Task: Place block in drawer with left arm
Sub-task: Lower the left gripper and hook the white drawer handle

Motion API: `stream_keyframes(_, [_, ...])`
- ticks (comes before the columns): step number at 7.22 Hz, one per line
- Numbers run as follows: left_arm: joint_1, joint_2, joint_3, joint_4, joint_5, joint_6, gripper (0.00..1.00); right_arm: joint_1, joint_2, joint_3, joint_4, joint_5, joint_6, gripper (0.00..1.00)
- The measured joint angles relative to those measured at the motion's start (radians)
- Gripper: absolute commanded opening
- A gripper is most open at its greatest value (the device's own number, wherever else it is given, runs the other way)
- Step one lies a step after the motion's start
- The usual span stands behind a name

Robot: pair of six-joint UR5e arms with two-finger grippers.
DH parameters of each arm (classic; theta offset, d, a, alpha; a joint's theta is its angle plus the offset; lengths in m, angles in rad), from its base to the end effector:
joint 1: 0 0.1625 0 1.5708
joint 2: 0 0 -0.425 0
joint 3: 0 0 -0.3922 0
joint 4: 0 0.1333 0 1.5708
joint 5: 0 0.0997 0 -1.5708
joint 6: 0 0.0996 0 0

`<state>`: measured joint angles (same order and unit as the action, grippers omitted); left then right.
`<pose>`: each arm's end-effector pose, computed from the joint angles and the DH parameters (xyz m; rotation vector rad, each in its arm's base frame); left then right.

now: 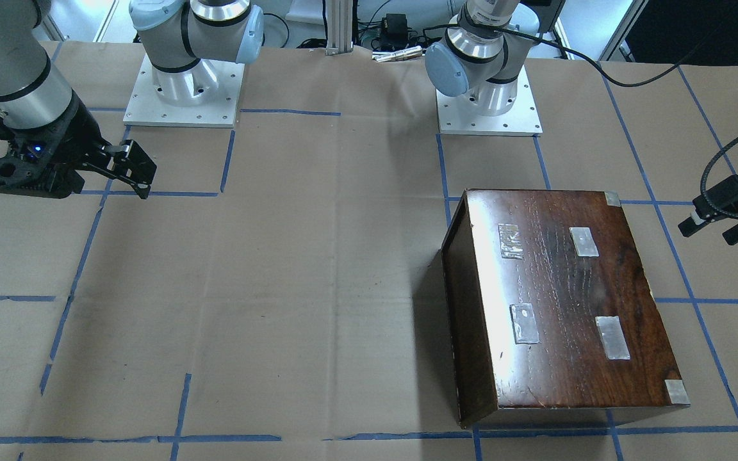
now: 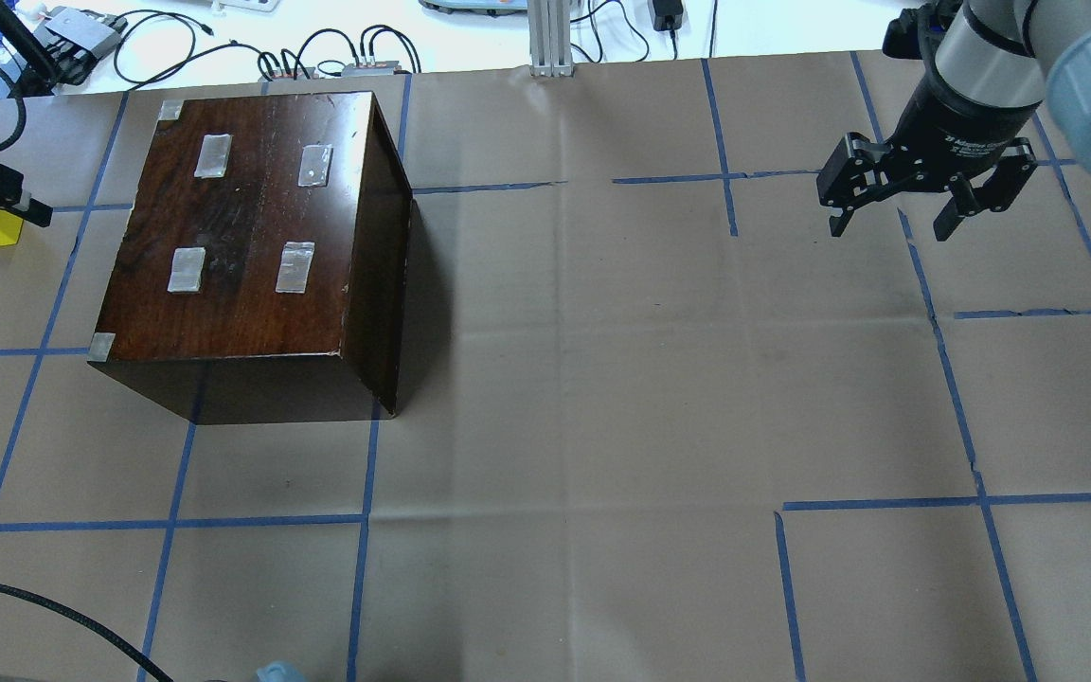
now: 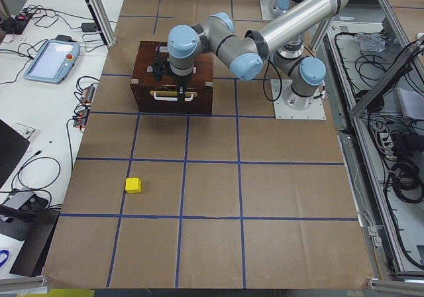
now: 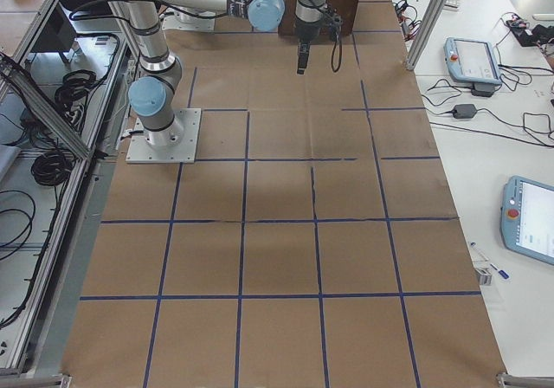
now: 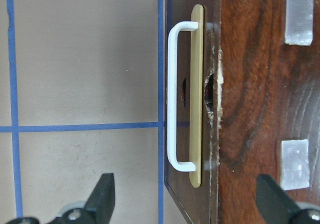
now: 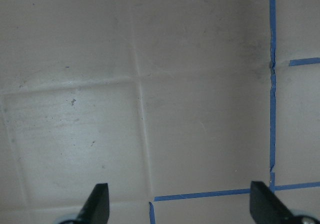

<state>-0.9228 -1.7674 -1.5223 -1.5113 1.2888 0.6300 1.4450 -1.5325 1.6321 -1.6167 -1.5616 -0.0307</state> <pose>0.2107 -0.5451 0.4173 0.0437 -2.8592 0.1403 0.0703 -0.5136 0.4434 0.1490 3.1236 0.0826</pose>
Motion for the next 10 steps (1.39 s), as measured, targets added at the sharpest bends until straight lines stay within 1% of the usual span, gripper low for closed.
stream_keyframes(4, [0.004, -0.088, -0.003, 0.046, -0.002, -0.006, 0.99, 0.0, 0.0, 0.0, 0.0, 0.0, 0.0, 1.0])
stream_keyframes(10, [-0.009, -0.161, -0.02, 0.107, -0.032, -0.016, 0.99, 0.0, 0.0, 0.0, 0.0, 0.0, 0.0, 1.0])
